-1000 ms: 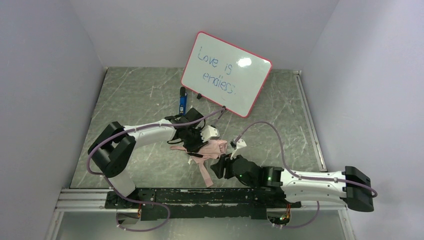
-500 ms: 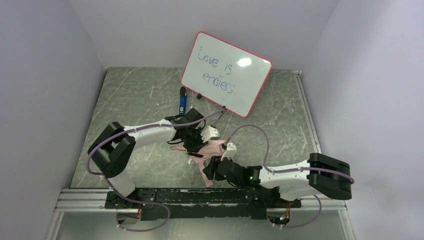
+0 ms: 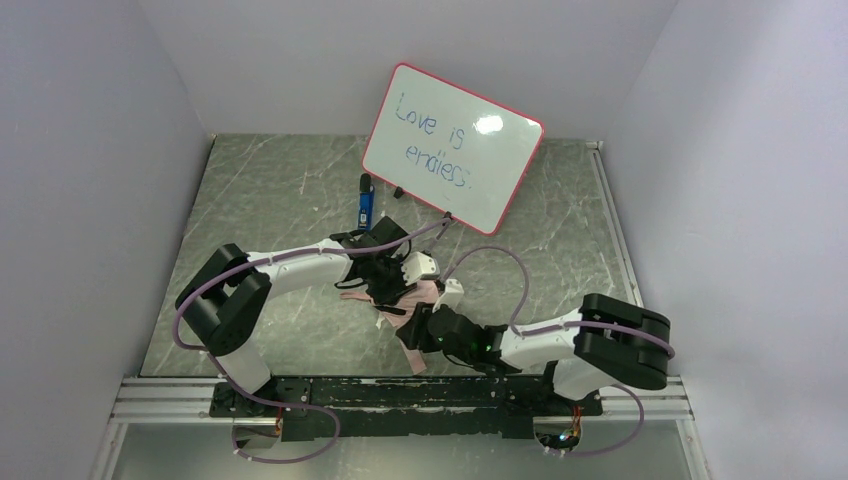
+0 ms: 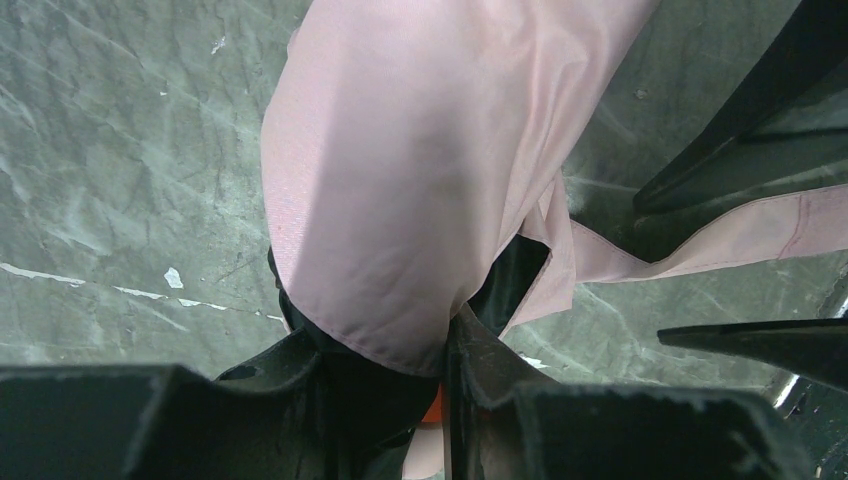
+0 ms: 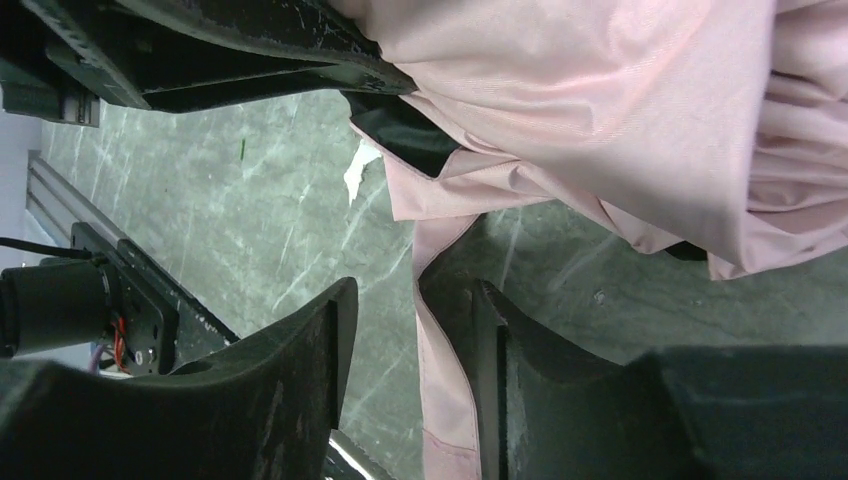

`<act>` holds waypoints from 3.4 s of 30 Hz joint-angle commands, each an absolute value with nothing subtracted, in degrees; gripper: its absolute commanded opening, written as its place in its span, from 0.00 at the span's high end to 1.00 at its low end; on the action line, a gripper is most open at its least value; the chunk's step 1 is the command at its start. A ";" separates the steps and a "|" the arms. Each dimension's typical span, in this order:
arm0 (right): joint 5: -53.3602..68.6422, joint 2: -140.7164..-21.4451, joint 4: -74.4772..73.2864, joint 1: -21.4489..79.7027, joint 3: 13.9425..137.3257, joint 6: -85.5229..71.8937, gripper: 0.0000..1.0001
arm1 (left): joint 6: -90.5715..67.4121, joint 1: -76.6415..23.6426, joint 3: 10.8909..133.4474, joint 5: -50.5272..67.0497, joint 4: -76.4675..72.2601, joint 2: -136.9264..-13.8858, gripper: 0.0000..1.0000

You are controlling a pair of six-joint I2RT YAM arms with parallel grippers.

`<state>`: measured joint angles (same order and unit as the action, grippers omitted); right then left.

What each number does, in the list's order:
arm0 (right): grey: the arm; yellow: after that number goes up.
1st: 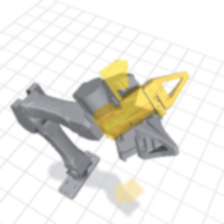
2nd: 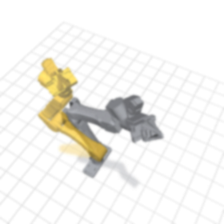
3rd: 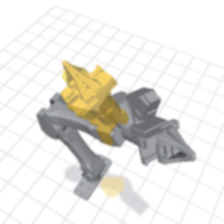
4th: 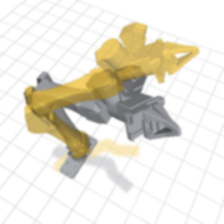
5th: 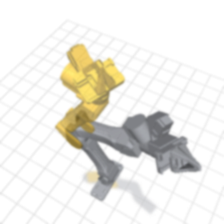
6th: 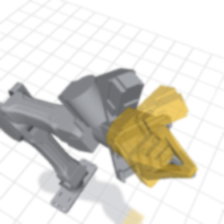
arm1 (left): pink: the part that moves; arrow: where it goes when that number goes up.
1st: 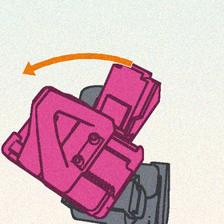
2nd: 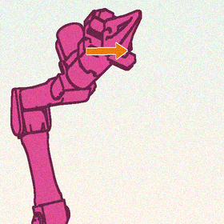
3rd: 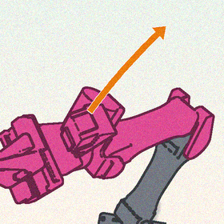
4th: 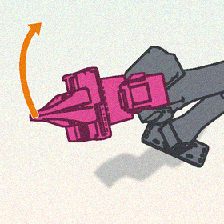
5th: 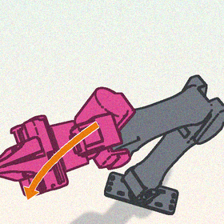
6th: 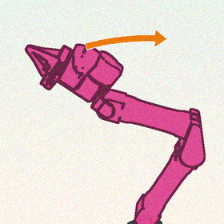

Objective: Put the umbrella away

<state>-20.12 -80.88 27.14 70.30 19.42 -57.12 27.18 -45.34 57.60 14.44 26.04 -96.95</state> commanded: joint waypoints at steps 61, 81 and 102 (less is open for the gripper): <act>-0.83 -73.06 33.13 68.71 8.40 -59.28 1.00 | 19.54 -44.73 54.13 -5.11 18.76 -97.01 0.95; -2.31 -74.36 21.92 70.03 9.86 -56.09 1.00 | 19.65 -47.79 52.81 -9.42 17.79 -98.08 0.95; -27.18 -38.83 -15.12 69.81 17.09 -56.71 0.57 | 22.22 -51.52 47.03 -12.97 14.48 -96.10 0.95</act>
